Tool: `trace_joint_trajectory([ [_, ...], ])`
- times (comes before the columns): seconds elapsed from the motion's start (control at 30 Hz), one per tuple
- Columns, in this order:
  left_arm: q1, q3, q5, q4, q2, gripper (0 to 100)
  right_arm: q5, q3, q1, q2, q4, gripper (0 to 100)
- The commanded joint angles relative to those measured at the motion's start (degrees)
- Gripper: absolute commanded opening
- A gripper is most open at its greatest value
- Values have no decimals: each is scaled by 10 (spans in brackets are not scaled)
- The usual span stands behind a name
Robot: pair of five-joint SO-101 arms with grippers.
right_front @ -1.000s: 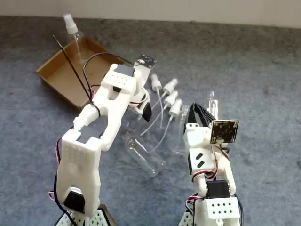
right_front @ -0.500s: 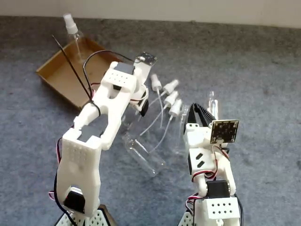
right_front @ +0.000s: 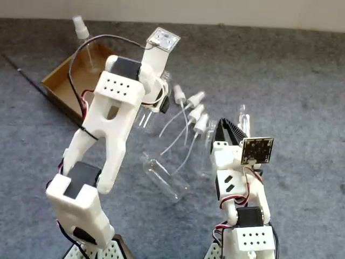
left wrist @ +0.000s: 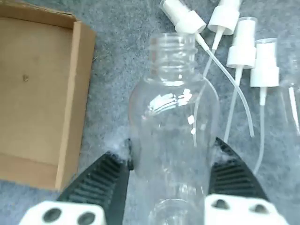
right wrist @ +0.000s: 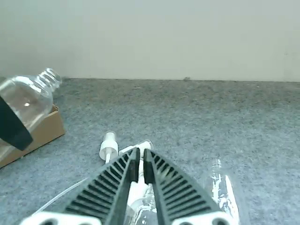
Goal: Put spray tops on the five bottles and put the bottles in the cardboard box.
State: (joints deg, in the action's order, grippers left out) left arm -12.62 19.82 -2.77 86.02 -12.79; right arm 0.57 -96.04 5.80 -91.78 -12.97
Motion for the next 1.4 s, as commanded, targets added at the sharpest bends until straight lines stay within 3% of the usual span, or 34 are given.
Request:
trace_joint_trajectory([
  [0.0, -22, 26, -2, 49, 106, 74, 6, -84, -6, -6, 14, 19],
  [0.23, -85, 3, -2, 117, 220, 74, 6, -84, -6, -6, 13, 21],
  [0.5, -100, -176, -4, 109, 393, 74, 6, -36, -7, -6, -73, 23],
  [0.73, -99, -415, -2, -15, 552, 74, 3, 68, -7, -1, -181, 24],
  [0.97, -99, -639, -1, -185, 712, 74, -64, 189, -7, 0, -274, 24],
  [1.2, -53, -761, -2, -297, 780, 74, -113, 307, -7, 23, -356, 24],
  [1.37, -29, -808, 11, -347, 784, 74, -113, 407, -6, 184, -376, 24],
])
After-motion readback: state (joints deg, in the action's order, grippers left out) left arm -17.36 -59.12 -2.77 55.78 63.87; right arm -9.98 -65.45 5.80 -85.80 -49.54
